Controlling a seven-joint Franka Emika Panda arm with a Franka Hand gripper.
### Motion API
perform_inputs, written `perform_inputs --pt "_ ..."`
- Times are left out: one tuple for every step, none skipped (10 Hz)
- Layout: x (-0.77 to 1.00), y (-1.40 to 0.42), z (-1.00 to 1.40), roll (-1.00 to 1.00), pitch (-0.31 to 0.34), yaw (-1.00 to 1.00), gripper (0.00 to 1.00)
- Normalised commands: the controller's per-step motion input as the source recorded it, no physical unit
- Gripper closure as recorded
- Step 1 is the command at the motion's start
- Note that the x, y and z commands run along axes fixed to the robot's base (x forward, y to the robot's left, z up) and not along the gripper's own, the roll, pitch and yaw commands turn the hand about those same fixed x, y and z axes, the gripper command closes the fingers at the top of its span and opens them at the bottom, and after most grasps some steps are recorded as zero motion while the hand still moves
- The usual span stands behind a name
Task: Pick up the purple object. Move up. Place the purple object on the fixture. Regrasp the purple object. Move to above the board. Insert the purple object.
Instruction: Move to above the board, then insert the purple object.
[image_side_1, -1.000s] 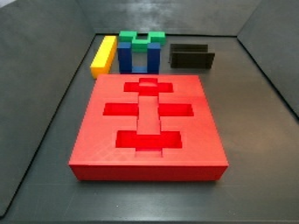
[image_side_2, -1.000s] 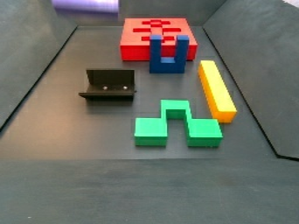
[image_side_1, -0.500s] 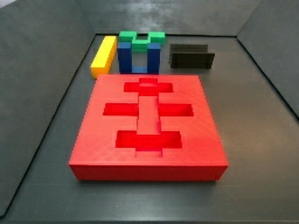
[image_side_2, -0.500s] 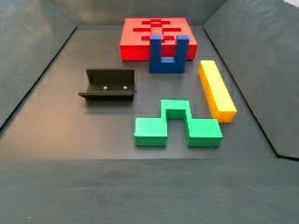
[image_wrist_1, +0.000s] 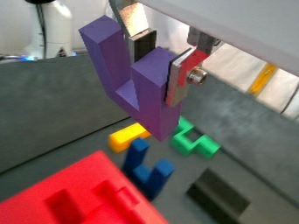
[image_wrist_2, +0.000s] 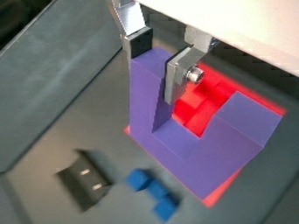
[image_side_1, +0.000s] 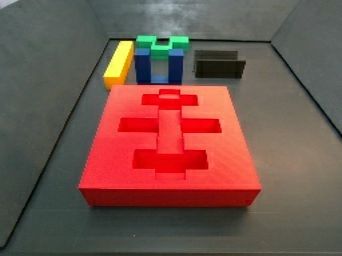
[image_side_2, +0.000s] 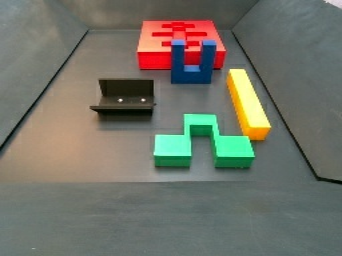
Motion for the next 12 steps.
perform_inputs --pt "-0.14 -0.12 0.02 -1.00 0.118 -0.10 1.00" --pt "-0.12 -0.09 0.03 -1.00 0.104 -0.09 1.00" --pt "-0.10 -0.02 0.00 -0.80 0.058 -0.06 1.00" --pt "-0.08 0.01 0.01 -0.54 0.013 -0.03 1.00" --pt "-0.07 0.01 0.00 -0.42 -0.005 -0.02 1.00" --pt "-0.05 0.01 0.00 -0.28 -0.017 -0.02 1.00" --pt "-0.03 0.00 -0.03 -0.01 -0.001 0.00 1.00" --pt "-0.01 0.00 -0.13 -0.01 0.000 0.00 1.00" --pt "0.17 0.00 -0.58 -0.06 -0.064 0.00 1.00" --pt "0.25 0.03 -0.69 -0.16 -0.084 0.00 1.00" --pt "0.13 0.07 -0.56 -0.28 -0.129 0.00 1.00" --pt "0.05 0.02 -0.50 -0.31 -0.121 -0.03 1.00"
